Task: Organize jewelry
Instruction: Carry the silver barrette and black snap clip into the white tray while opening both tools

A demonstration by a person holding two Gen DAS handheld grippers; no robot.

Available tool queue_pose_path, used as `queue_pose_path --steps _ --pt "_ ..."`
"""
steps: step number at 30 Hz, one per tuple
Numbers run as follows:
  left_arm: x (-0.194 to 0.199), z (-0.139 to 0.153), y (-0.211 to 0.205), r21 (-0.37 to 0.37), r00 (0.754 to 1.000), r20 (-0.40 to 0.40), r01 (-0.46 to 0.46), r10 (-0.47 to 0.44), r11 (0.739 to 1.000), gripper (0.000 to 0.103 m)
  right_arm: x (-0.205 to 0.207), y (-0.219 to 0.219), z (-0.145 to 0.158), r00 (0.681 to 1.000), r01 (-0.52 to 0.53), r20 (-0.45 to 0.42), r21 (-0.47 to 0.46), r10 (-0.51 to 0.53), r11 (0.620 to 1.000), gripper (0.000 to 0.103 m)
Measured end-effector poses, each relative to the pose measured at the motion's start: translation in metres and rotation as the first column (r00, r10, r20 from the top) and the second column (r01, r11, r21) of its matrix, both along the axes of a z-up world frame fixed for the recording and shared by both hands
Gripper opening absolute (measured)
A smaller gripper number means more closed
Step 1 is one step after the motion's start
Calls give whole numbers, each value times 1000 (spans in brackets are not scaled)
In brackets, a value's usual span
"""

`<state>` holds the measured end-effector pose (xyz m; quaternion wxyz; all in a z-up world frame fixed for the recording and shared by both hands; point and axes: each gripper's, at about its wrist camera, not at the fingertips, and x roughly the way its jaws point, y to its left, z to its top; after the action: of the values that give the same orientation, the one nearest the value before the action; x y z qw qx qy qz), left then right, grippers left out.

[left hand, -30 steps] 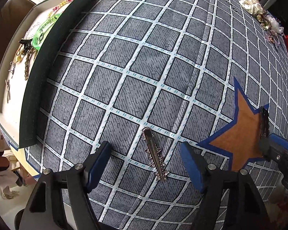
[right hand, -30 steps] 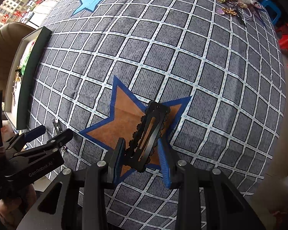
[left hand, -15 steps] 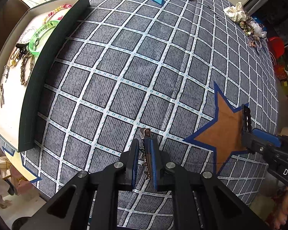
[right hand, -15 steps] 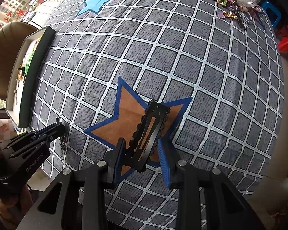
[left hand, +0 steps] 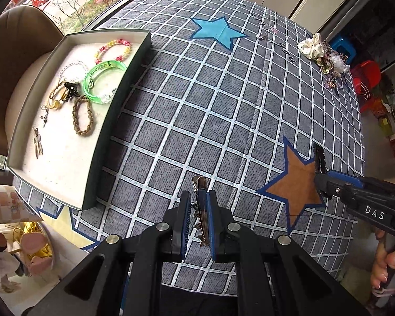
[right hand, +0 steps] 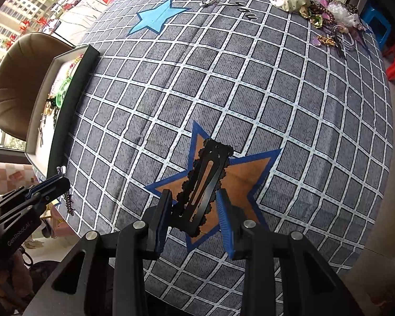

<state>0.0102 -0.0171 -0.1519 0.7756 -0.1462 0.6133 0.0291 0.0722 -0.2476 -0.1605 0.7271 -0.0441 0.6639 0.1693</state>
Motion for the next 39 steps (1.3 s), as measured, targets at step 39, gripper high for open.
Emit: queue_pose_path --steps 39 --pt "-10 -40 226 2 1000 4 -15 15 1000 19 -4 304 -11 975 -223 5 96 224 970 37"
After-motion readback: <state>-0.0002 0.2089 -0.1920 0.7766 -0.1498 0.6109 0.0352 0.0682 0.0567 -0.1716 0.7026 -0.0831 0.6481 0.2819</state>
